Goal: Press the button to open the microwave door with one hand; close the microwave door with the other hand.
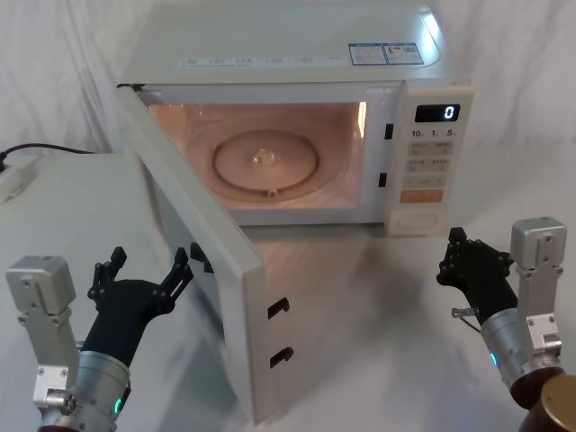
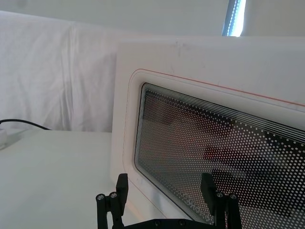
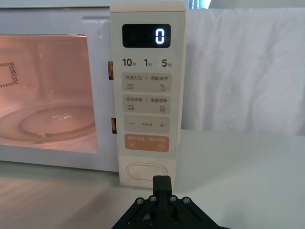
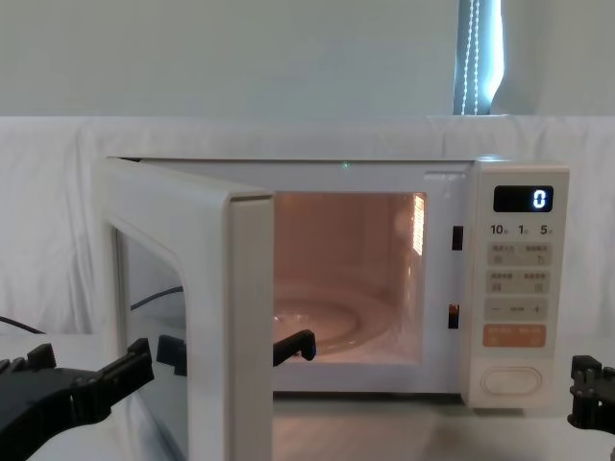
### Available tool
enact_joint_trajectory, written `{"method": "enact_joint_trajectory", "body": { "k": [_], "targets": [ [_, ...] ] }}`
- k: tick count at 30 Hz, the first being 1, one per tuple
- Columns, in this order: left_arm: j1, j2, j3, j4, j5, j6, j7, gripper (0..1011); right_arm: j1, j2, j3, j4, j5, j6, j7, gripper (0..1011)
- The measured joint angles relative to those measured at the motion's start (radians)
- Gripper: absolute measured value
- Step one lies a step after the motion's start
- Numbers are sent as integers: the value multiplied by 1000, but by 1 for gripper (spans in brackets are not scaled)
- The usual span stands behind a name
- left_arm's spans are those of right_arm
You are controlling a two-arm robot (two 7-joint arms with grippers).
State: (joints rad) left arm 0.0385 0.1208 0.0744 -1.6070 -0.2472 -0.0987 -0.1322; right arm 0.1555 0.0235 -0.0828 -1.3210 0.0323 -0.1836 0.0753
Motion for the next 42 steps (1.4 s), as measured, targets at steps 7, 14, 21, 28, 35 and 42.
{"method": "enact_joint_trajectory", "body": {
  "k": [7,14,21,28,35,42],
  "targets": [
    [0,0,0,0,0,0,0,1001,-1,1,1,0,-1,-1,2,0],
    [0,0,0,0,0,0,0,1001,-1,0,0,0,-1,-1,2,0],
    [0,0,0,0,0,0,0,1001,-1,0,0,0,-1,-2,2,0],
    [0,0,0,0,0,0,0,953,-1,0,0,-1,-1,-2,3,0],
    [0,0,0,0,0,0,0,748,-1,0,0,-1,-1,-1,2,0],
    [0,0,0,0,0,0,0,532,-1,0,0,-1,-1,-1,2,0]
  ]
}}
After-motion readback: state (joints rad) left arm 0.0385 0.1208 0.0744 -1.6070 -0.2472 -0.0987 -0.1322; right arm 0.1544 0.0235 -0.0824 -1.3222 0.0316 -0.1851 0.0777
